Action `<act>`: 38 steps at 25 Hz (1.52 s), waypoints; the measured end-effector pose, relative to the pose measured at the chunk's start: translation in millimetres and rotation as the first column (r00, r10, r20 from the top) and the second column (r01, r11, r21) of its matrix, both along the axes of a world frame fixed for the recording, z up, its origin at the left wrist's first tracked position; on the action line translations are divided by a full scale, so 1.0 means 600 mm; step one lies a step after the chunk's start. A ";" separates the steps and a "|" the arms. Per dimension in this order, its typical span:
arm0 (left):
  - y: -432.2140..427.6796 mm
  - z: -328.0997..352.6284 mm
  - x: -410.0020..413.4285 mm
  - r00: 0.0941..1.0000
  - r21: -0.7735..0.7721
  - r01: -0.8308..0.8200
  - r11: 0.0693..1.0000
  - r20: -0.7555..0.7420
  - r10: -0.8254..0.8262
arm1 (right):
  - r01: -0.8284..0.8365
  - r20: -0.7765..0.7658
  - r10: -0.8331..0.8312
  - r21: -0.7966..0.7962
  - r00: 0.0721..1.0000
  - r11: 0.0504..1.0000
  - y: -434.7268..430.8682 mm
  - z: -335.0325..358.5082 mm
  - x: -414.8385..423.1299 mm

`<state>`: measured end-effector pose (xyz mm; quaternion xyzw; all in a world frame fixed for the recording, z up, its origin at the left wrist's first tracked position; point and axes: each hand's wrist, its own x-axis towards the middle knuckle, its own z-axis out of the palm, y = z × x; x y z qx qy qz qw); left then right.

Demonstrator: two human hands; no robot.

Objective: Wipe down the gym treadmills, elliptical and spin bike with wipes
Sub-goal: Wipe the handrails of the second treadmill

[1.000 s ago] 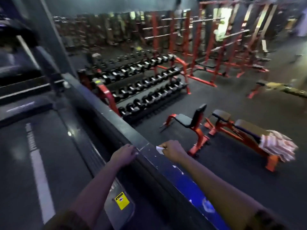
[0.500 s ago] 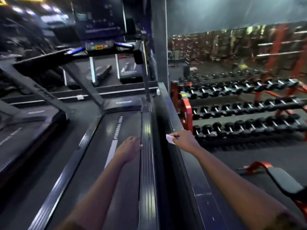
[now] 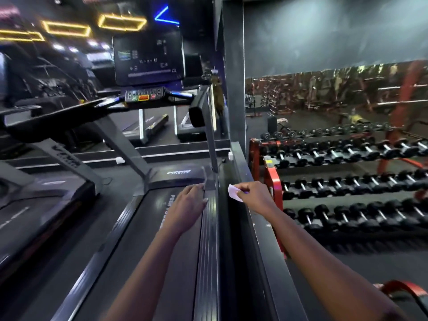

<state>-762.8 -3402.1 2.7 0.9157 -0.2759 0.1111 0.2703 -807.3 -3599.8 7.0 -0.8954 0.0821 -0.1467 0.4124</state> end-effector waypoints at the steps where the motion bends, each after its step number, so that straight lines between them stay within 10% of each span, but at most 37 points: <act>1: -0.008 0.010 0.021 1.000 -0.011 -0.005 1.000 0.021 0.005 | 0.000 0.016 0.000 -0.005 1.000 1.000 -0.007 0.010 0.021; 14: -0.129 0.110 0.464 0.882 -0.017 -0.142 0.990 0.451 0.134 | -0.045 0.403 -0.042 0.204 0.914 0.978 -0.133 0.106 0.505; 21: -0.169 0.129 0.605 0.809 -0.031 -0.202 0.979 0.558 0.185 | -0.088 0.684 -0.164 0.317 0.711 0.944 -0.134 0.104 0.667; 30: -0.167 0.127 0.625 0.739 -0.088 -0.140 0.986 0.654 0.163 | -0.301 0.874 0.288 -0.174 0.392 0.938 -0.074 0.101 0.718; 38: -0.168 0.126 0.624 0.731 -0.096 -0.139 0.986 0.662 0.167 | -0.392 0.701 0.453 -0.261 0.552 0.882 -0.130 0.152 0.841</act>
